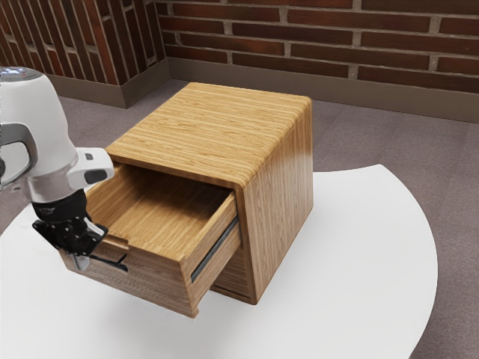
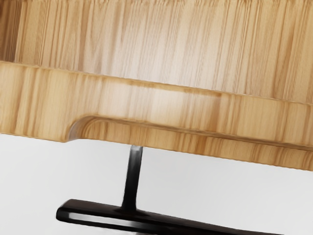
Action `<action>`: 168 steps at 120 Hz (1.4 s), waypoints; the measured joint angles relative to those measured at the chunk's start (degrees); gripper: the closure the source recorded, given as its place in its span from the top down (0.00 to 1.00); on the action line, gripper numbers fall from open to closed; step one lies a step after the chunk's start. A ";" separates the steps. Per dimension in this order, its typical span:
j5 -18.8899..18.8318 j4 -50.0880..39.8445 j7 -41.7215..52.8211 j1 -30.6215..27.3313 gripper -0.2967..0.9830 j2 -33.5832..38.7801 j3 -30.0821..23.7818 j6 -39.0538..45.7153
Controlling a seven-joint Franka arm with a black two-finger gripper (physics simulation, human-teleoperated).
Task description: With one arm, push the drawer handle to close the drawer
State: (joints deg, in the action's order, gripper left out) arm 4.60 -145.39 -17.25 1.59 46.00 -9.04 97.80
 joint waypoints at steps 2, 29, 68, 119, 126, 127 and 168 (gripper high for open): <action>-0.19 0.02 -0.17 0.00 0.15 -0.31 -0.01 0.51; -3.33 0.18 -2.00 -0.22 0.15 -3.61 -0.02 7.39; -8.68 5.82 -3.67 -0.19 0.15 -12.02 0.06 14.04; -15.47 13.54 -4.81 0.03 0.15 -22.78 -0.27 18.34; -16.28 14.43 -4.90 0.15 0.15 -23.86 -0.28 18.90; -16.36 14.55 -4.92 0.17 0.15 -24.01 -0.28 18.97; -14.79 15.70 -6.84 3.72 0.15 -20.47 -0.56 14.16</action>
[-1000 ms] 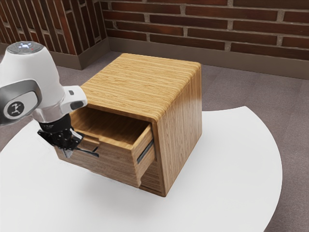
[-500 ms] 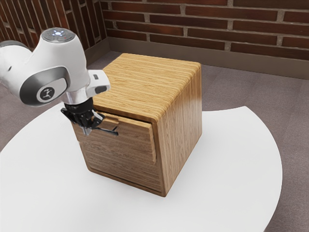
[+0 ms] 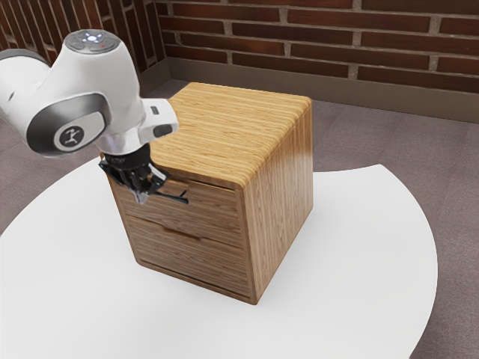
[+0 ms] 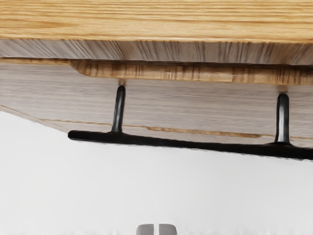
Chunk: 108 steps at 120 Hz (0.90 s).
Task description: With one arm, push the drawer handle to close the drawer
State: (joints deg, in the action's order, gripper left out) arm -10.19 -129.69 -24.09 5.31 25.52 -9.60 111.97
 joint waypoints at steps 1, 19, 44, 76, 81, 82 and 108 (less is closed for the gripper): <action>0.05 0.03 -0.06 0.27 0.15 0.30 0.03 -0.26; 0.21 4.21 -0.63 2.57 0.15 2.84 0.13 -5.63; -1.08 15.79 3.00 1.43 0.15 -1.95 6.73 -10.24; -2.13 29.58 12.16 1.62 0.33 -11.78 12.55 -14.17; -2.23 30.70 13.34 1.85 0.40 -11.95 12.61 -15.17; -2.24 30.85 13.57 1.89 0.41 -11.97 12.62 -15.36; -2.46 31.83 17.47 2.82 0.64 -12.15 12.36 -18.79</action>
State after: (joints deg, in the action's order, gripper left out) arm -12.65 -97.86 -6.62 8.14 13.38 2.76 93.18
